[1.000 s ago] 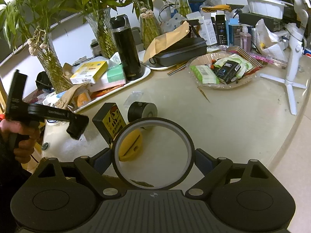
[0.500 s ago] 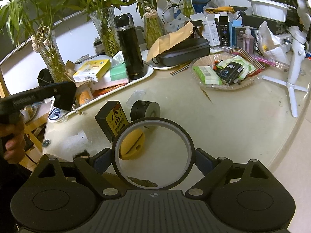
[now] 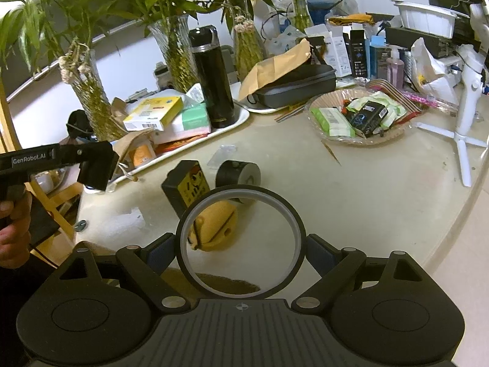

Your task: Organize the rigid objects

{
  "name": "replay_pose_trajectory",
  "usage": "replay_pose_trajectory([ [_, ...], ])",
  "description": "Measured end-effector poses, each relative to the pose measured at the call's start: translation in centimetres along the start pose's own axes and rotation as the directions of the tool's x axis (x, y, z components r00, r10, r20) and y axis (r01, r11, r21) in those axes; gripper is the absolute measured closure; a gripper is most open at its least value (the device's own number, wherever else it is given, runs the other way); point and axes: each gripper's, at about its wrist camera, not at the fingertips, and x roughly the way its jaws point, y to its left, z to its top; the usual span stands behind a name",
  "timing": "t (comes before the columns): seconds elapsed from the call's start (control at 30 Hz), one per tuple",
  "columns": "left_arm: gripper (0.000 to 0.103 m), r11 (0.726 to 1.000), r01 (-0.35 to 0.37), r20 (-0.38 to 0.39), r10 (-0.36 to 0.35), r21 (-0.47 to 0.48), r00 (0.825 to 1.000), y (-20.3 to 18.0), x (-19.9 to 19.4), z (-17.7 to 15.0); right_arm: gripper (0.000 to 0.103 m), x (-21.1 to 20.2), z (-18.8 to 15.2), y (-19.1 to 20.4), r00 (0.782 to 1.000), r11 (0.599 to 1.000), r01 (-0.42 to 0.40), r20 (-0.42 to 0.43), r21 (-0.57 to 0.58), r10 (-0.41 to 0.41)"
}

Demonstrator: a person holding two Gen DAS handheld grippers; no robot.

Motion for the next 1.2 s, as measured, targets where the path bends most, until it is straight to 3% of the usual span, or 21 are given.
replay_pose_trajectory([
  [0.57, 0.063, 0.994, -0.099, -0.179, 0.088, -0.053, 0.98, -2.3, -3.6, -2.9, 0.012, -2.0, -1.9, 3.6, 0.994, 0.99, -0.11, 0.0, -0.086, 0.11],
  [1.2, 0.063, 0.992, -0.125, -0.289, 0.118, -0.006, 0.95, -4.5, -5.3, -6.3, 0.012, -2.4, -4.4, 5.2, 0.99, 0.983, -0.119, -0.093, -0.142, 0.107],
])
